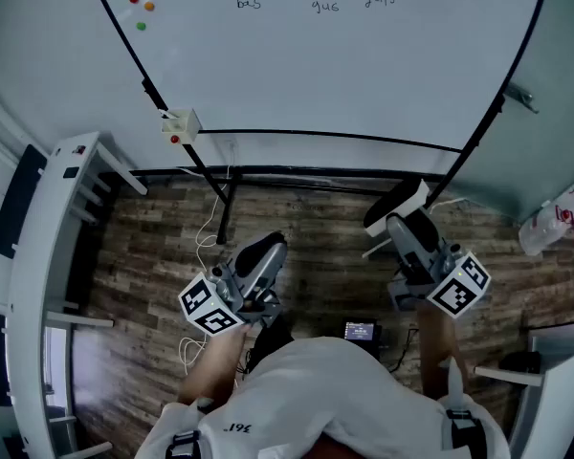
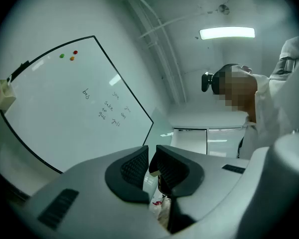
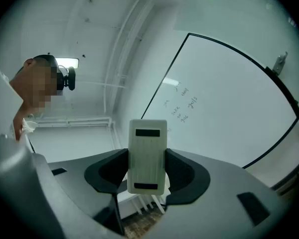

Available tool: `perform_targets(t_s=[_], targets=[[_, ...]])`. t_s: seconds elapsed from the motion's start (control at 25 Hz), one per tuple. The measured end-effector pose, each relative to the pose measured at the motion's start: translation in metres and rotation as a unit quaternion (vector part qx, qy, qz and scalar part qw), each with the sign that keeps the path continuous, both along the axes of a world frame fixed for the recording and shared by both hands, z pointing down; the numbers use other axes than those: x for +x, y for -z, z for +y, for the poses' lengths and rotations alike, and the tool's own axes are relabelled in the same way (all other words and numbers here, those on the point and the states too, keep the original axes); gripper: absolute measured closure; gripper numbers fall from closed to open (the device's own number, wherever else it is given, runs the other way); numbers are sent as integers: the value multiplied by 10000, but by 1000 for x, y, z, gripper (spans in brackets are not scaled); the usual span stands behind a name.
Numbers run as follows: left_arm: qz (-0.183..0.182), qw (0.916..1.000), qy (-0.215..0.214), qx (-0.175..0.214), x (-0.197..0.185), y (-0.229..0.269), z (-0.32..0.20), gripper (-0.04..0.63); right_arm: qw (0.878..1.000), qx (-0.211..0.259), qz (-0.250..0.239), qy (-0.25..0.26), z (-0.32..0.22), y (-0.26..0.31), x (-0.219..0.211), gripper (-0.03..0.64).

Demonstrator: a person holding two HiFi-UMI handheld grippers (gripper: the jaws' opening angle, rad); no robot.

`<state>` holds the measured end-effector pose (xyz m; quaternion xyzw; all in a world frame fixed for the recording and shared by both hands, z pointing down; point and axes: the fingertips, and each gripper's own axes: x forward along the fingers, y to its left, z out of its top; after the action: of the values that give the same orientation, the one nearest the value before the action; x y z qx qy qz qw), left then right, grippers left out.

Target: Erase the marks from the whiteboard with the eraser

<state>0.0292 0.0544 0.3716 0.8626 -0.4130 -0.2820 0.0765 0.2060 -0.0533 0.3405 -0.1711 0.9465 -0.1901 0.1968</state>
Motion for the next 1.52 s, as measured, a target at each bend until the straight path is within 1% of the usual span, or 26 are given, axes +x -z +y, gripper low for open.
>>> perform_targets(t_s=[0.2, 0.44, 0.76, 1.0, 1.12, 1.28, 1.52], targets=[[39, 10000, 63, -56, -31, -6, -13, 540, 9999, 34, 102, -25, -14, -1, -30, 368], [46, 10000, -65, -3, -83, -4, -56, 541, 9992, 162, 319, -173, -50, 5, -82, 368], [-328, 9986, -381, 148, -156, 16, -110, 540, 9938, 495, 496, -863, -109, 33, -151, 368], [-489, 9971, -540, 231, -204, 22, -137, 540, 9841, 929, 854, -1253, -140, 55, -198, 370], [-496, 9968, -571, 249, -219, 21, -147, 540, 9801, 1118, 988, -1309, -153, 66, -218, 370], [-509, 9968, -560, 257, -227, 23, -161, 540, 9736, 1363, 1183, -1399, -177, 82, -235, 370], [-510, 9978, -294, 318, -235, 33, -185, 540, 9614, 1785, 1414, -1545, -217, 112, -250, 371]])
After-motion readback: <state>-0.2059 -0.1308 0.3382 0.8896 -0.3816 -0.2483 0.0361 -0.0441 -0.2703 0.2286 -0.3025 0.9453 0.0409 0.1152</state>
